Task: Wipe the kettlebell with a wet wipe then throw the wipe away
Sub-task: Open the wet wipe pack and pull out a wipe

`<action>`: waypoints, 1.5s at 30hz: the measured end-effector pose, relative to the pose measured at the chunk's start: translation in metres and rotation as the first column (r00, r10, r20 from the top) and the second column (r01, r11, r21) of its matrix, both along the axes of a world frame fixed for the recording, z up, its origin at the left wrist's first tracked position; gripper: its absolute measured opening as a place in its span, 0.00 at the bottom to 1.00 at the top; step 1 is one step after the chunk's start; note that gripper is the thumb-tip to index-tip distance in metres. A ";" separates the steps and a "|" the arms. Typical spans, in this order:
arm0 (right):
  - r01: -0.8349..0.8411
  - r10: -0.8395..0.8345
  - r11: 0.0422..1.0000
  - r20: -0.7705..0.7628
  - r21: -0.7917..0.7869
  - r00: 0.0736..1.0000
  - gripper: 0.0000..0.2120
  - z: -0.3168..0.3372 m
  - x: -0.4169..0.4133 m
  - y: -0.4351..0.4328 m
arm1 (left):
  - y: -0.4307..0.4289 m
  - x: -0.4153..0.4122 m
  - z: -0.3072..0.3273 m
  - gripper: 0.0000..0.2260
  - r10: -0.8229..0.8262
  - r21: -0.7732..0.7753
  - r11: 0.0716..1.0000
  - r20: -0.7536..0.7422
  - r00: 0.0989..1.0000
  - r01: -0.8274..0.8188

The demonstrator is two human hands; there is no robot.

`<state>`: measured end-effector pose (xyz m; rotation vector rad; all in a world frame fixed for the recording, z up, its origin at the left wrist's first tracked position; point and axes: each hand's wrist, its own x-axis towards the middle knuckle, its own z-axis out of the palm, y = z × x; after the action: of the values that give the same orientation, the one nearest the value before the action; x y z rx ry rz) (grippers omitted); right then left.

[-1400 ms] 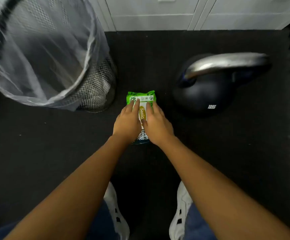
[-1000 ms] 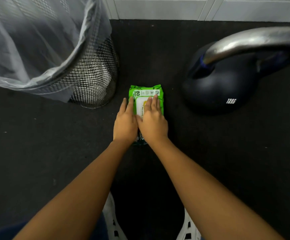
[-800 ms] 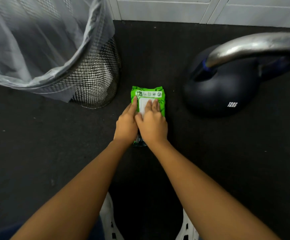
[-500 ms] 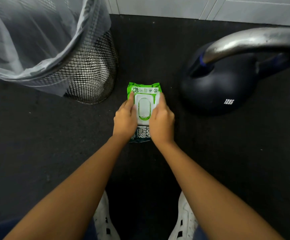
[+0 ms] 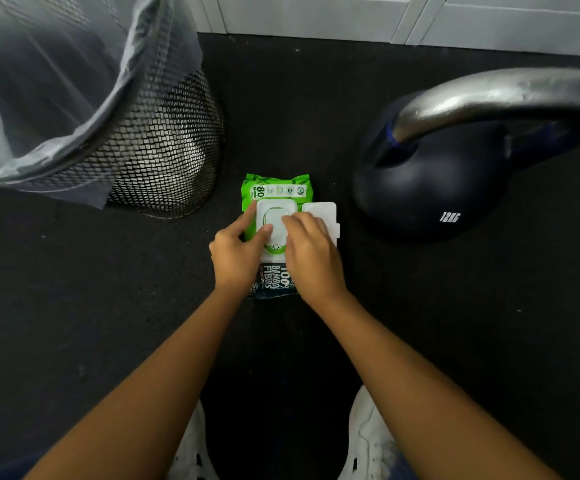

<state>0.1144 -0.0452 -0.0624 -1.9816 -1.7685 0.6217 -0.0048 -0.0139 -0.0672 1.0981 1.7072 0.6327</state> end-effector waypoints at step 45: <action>-0.457 0.477 0.879 0.317 -0.138 0.820 0.13 0.004 0.016 0.030 | 0.019 -0.010 0.006 0.17 -0.150 0.016 0.988 -0.197 0.969 0.156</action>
<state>0.1305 -0.0154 -0.0586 -1.7688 -2.5214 0.4916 -0.0148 0.0056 -0.0608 1.3371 1.7610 0.4679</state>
